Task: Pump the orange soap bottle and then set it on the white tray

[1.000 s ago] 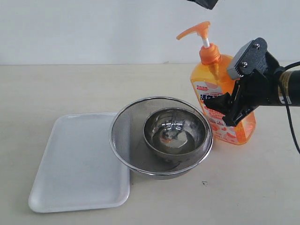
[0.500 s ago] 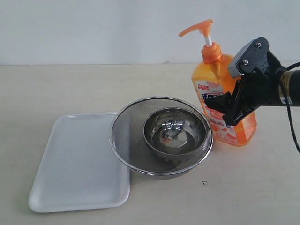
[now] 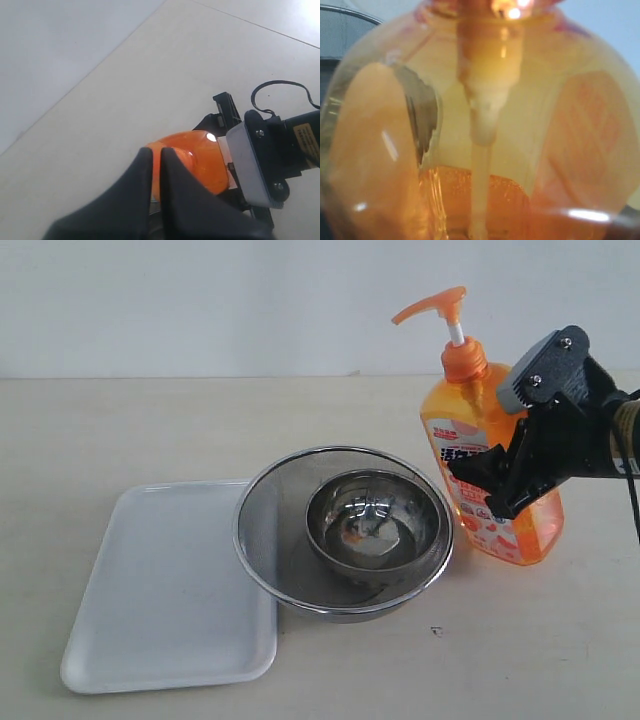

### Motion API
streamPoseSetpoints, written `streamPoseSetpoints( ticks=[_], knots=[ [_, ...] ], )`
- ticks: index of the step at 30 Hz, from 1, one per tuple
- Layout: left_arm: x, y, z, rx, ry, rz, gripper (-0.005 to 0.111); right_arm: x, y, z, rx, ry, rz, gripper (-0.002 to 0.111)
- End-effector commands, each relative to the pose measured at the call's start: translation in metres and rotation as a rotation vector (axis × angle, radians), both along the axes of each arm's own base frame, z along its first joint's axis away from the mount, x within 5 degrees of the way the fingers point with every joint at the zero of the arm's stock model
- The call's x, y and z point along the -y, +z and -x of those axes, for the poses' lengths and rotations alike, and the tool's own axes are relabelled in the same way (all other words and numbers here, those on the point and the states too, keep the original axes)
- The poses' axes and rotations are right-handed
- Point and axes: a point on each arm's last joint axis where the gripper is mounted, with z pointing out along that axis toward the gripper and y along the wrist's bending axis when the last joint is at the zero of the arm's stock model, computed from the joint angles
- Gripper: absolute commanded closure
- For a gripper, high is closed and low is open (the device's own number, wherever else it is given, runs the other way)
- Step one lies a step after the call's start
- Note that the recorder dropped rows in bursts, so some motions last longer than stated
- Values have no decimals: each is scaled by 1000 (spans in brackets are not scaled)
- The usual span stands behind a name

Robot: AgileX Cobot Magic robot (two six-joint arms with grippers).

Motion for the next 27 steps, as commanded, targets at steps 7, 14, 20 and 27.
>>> streamPoseSetpoints(
  ticks=[7, 14, 20, 27],
  knots=[
    [-1, -4, -1, 22, 6, -54, 102, -2, -8, 11, -25, 38, -10, 108],
    [4, -25, -12, -7, 14, -119, 102, -2, -8, 11, -26, 34, -5, 108],
    [10, -46, -23, -22, 37, -173, 102, -2, -8, 11, -26, 36, -3, 108],
    [9, -47, -26, 4, 59, -185, 102, -2, -8, 11, -26, 36, -5, 108]
  ],
)
